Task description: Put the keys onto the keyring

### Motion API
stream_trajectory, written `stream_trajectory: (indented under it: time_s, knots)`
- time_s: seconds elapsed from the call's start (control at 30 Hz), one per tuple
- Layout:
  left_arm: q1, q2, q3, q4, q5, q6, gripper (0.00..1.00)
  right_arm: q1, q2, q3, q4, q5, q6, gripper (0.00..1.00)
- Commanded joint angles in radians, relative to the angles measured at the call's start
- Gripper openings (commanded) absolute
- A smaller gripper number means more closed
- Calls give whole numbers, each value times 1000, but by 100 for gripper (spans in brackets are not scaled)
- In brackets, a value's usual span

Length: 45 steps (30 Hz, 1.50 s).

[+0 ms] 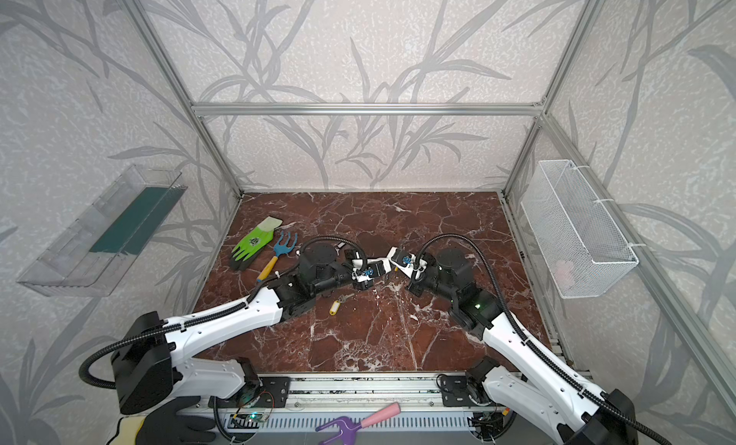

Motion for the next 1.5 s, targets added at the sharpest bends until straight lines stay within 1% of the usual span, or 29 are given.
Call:
stream_trajectory:
  time_s: [0.0,0.13,0.17,0.23,0.33,0.4,0.47,0.63,0.77,0.87,1.07,1.3,1.47]
  knots:
    - [-7,10,19,52,-15,5,0,11,0,27,64,-61,25,0]
    - [-5,-5,9,53,15,1,0,11,-6,6,91,-68,25,0]
    - [-2,-11,7,52,31,-4,0,11,-8,-1,94,-63,24,1]
    - [6,-21,2,49,58,-19,0,10,-9,-10,97,-51,22,8]
    - [22,-39,-8,46,118,-49,0,6,-16,-24,101,-48,19,14]
    - [34,-49,-12,39,161,-68,0,0,-27,-36,114,-49,26,20]
    - [44,-56,-15,31,199,-86,0,-9,-38,-46,126,-51,34,23]
    - [70,-73,-32,50,266,-134,0,-38,-69,-79,147,-91,53,28]
    - [83,-83,-35,48,316,-158,0,-58,-94,-104,179,-132,64,28]
    - [91,-86,-36,48,344,-176,0,-76,-106,-120,219,-197,80,26]
    - [102,-88,-40,78,386,-218,0,-80,-96,-139,287,-305,97,21]
    - [116,-94,-53,125,411,-262,0,-80,-86,-145,299,-324,97,14]
    - [122,-96,-52,118,422,-267,0,-81,-89,-150,323,-330,101,11]
